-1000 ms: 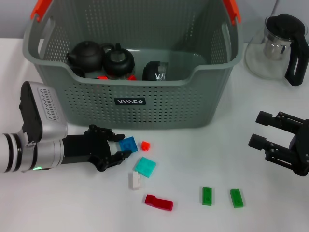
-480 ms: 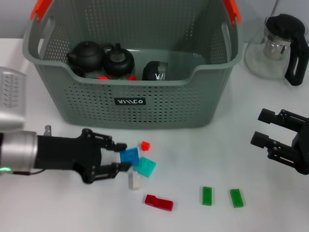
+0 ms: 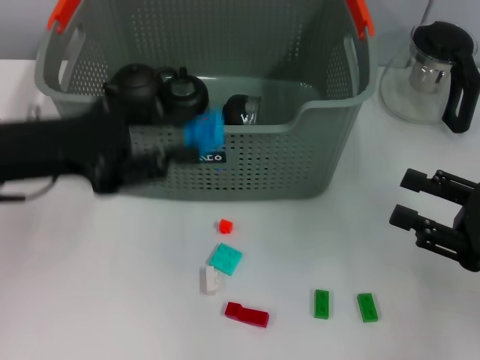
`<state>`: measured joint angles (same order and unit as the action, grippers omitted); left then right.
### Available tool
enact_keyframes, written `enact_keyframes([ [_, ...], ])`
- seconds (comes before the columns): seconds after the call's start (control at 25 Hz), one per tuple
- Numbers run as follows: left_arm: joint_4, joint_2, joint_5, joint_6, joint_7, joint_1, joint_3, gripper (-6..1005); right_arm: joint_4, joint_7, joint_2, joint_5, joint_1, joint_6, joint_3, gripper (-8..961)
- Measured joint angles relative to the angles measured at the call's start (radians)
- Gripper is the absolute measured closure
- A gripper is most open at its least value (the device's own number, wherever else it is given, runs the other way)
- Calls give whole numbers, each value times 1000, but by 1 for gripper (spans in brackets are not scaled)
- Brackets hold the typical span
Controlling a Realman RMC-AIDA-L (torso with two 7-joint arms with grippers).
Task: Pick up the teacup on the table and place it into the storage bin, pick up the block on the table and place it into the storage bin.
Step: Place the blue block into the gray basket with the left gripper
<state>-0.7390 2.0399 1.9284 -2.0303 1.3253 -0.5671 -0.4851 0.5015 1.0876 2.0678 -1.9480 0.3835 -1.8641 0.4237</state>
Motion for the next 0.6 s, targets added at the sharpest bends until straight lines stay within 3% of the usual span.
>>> enact_keyframes([
  [0.16,18,10,-197,35,9,-11,25,526,0,0,1,0,0,0,0,284],
  [0.28,7,14,-240,136,40,-45,20,512,0,0,0,0,0,0,-2,285],
  [0.4,-26,5,-204,314,134,-85,-35,499,0,0,2,1,5,0,-6,285],
  [0.52,-121,-22,-88,516,293,-123,-186,486,0,0,4,1,9,0,-7,284],
  [0.6,-188,-24,-11,566,377,-137,-238,477,0,0,4,2,10,0,-7,285],
])
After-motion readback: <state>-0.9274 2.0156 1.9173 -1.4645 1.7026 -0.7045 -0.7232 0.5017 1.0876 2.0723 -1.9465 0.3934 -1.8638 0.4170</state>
